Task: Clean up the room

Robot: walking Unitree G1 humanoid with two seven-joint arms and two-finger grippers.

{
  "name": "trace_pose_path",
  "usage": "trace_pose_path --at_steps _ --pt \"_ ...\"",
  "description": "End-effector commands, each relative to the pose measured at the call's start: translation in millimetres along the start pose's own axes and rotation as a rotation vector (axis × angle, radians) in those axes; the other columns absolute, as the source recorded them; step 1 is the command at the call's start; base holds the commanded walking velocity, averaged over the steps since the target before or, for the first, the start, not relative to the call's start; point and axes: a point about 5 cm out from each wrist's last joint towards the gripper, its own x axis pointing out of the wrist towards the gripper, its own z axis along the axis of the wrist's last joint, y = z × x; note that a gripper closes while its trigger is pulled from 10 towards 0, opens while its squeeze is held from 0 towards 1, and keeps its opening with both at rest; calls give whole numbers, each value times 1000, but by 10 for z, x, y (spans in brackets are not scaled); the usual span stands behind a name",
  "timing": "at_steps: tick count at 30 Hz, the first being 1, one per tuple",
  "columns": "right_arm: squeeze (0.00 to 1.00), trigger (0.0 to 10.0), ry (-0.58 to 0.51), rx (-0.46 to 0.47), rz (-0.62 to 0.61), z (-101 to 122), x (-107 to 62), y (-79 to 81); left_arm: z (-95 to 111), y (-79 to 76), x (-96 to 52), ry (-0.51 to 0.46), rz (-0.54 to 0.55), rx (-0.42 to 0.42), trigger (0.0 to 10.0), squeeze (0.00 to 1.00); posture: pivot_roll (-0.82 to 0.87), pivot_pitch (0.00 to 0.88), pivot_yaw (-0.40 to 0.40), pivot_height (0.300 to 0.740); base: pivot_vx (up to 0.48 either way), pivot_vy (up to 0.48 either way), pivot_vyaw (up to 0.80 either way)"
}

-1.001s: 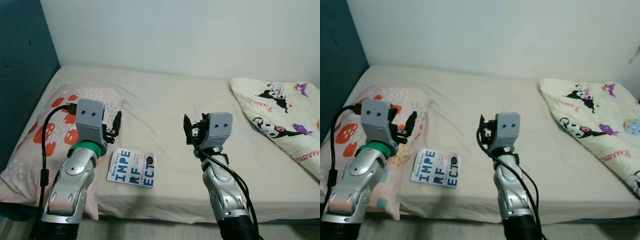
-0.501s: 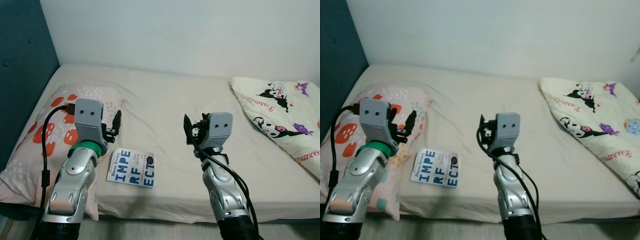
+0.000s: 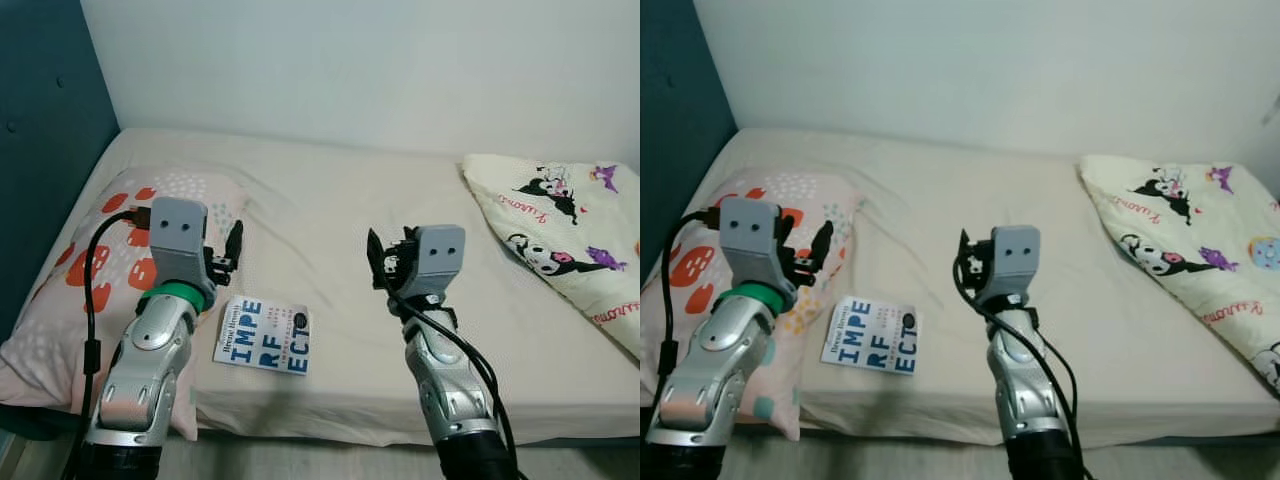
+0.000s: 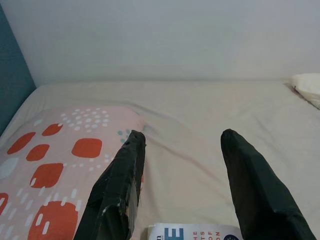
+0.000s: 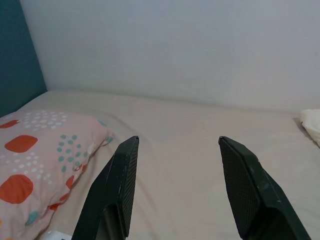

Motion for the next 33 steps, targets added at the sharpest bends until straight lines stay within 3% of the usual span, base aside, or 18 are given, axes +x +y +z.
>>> trace_pose_path --at_steps 1,33 --pt "0 10000 23 0 -6 -65 -31 -21 16 -21 -12 -16 -8 -1 10000 0 36 64 -35 740 0 0 0" --pt "0 10000 25 -5 -13 -75 -29 -39 14 -72 2 -17 -44 -6 10000 0 29 53 -27 740 45 -314 0"
